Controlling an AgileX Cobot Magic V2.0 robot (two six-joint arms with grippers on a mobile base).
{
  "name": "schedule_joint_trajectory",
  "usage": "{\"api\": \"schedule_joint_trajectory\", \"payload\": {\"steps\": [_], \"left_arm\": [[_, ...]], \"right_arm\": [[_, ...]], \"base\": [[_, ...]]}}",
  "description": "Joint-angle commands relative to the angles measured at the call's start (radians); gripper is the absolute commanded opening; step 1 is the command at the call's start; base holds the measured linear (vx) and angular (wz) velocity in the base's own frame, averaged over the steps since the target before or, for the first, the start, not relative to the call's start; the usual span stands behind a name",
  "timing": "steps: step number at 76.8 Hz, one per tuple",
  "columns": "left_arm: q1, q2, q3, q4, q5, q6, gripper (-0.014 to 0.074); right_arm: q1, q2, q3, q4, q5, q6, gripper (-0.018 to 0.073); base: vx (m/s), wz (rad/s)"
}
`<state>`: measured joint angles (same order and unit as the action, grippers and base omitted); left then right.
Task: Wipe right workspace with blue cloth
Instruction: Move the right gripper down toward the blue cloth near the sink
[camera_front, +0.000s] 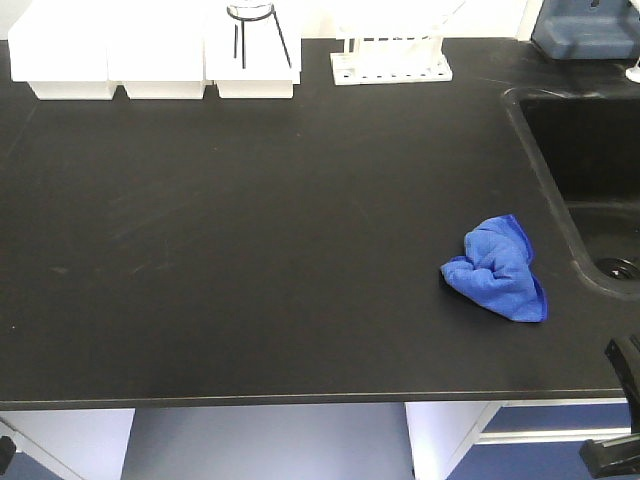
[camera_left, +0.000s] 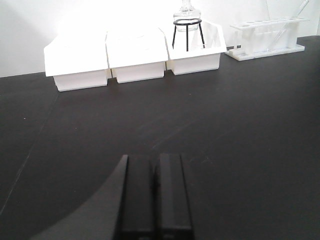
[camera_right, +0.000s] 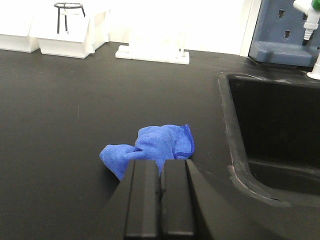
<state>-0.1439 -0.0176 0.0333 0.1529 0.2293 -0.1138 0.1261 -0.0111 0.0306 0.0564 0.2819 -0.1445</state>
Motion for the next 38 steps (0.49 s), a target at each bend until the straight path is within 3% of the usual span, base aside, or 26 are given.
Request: {"api": "schedule_joint_trajectory", "payload": {"steps": [1, 24, 38], "left_arm": [[-0.007, 0.0, -0.026, -0.001, -0.083, -0.002, -0.0006], [-0.007, 0.0, -0.026, -0.001, -0.083, -0.002, -0.0006], [-0.007, 0.0, -0.026, -0.001, -0.083, -0.002, -0.0006]], "right_arm": [[0.001, -0.009, 0.015, -0.009, -0.081, -0.004, -0.0008], [0.001, -0.009, 0.015, -0.009, -0.089, -0.003, -0.0008], [0.001, -0.009, 0.015, 0.008, -0.165, -0.003, -0.0008]], "base": [[0.0, 0.0], [0.0, 0.0], [0.0, 0.0]]}}
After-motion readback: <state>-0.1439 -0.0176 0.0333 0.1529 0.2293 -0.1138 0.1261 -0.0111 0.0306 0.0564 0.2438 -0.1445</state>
